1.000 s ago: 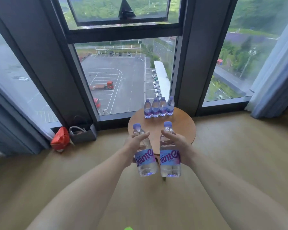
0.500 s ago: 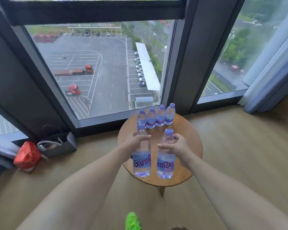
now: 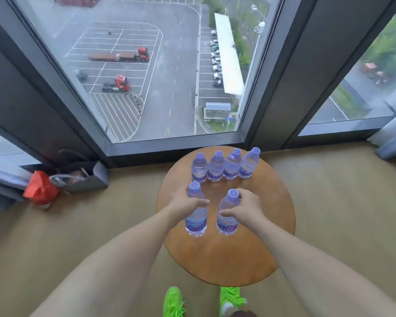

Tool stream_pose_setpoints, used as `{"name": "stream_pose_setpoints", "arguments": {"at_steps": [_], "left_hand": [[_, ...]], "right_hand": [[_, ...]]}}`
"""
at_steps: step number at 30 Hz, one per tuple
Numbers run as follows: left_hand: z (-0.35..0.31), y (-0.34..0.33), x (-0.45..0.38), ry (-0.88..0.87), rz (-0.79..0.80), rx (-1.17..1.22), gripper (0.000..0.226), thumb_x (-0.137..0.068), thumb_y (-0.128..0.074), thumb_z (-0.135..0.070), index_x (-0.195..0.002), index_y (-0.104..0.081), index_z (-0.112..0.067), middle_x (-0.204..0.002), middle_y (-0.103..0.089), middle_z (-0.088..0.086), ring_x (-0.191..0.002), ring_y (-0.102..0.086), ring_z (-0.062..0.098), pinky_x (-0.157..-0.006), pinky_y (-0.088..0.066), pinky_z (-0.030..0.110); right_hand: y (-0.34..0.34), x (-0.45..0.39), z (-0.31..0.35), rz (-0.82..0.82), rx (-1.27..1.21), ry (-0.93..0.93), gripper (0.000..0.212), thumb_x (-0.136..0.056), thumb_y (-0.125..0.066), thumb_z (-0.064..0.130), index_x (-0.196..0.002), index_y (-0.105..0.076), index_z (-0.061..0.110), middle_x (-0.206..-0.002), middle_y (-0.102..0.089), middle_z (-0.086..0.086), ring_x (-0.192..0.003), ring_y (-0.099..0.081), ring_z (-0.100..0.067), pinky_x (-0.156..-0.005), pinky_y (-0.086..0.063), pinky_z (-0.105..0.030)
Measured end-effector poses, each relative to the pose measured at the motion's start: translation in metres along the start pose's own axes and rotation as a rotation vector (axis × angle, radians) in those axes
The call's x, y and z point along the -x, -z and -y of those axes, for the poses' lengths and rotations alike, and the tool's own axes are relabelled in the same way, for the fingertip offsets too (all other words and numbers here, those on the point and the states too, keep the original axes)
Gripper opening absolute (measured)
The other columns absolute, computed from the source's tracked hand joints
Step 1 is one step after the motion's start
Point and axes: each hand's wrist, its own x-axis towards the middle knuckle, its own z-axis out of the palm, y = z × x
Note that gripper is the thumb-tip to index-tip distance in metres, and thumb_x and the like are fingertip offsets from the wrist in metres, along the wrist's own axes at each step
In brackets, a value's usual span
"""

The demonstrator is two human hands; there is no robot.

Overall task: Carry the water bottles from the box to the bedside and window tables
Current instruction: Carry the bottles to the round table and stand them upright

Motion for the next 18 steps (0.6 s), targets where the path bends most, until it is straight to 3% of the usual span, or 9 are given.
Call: {"name": "stream_pose_setpoints", "arguments": {"at_steps": [2,5,7,11,14,18], "left_hand": [[-0.002,-0.007,-0.014,0.031,-0.031,-0.035,0.051,-0.067,-0.090,-0.038,-0.111,-0.067,-0.030,-0.115,-0.067,-0.004,-0.108,-0.064,0.017,-0.096,-0.054,0.035],[0.000,-0.016,-0.033,0.050,-0.062,-0.054,0.039,-0.069,-0.091,-0.032,-0.097,-0.063,-0.031,-0.107,-0.064,-0.003,-0.098,-0.063,0.016,-0.081,-0.051,0.029],[0.002,-0.021,-0.041,0.045,-0.086,-0.066,0.038,-0.070,-0.090,-0.030,-0.088,-0.056,-0.031,-0.096,-0.063,-0.006,-0.088,-0.060,0.014,-0.074,-0.048,0.027],[0.006,-0.029,-0.058,0.045,-0.127,-0.091,0.048,-0.073,-0.089,-0.028,-0.107,-0.056,-0.034,-0.099,-0.061,-0.010,-0.096,-0.062,0.016,-0.084,-0.051,0.029],[0.006,-0.036,-0.072,0.024,-0.172,-0.099,0.048,-0.072,-0.089,-0.029,-0.108,-0.058,-0.032,-0.104,-0.065,-0.005,-0.101,-0.062,0.020,-0.088,-0.052,0.031],[0.004,-0.041,-0.092,0.004,-0.223,-0.082,0.050,-0.069,-0.088,-0.028,-0.108,-0.057,-0.032,-0.093,-0.064,-0.013,-0.103,-0.062,0.019,-0.093,-0.053,0.036]], "right_hand": [[0.004,-0.023,-0.004,0.055,0.052,-0.016,0.040,-0.053,-0.094,0.018,-0.076,-0.061,0.022,-0.079,-0.064,0.005,-0.077,-0.057,-0.018,-0.067,-0.046,-0.030],[0.006,-0.052,-0.012,0.106,0.069,-0.045,0.047,-0.054,-0.093,0.010,-0.096,-0.072,0.019,-0.092,-0.072,0.003,-0.090,-0.065,-0.021,-0.080,-0.054,-0.031],[0.004,-0.067,-0.015,0.147,0.081,-0.047,0.058,-0.056,-0.093,0.006,-0.108,-0.073,0.022,-0.100,-0.072,0.004,-0.096,-0.064,-0.017,-0.083,-0.051,-0.027],[-0.005,-0.090,-0.016,0.194,0.106,-0.025,0.066,-0.059,-0.092,0.002,-0.118,-0.072,0.023,-0.113,-0.070,0.002,-0.104,-0.064,-0.015,-0.089,-0.052,-0.027],[-0.013,-0.103,-0.015,0.194,0.126,0.018,0.065,-0.060,-0.090,0.000,-0.118,-0.072,0.023,-0.114,-0.071,0.000,-0.106,-0.065,-0.018,-0.090,-0.054,-0.031],[-0.023,-0.120,-0.012,0.158,0.168,0.087,0.064,-0.062,-0.091,0.006,-0.120,-0.071,0.024,-0.118,-0.064,-0.002,-0.109,-0.062,-0.020,-0.088,-0.046,-0.024]]}}
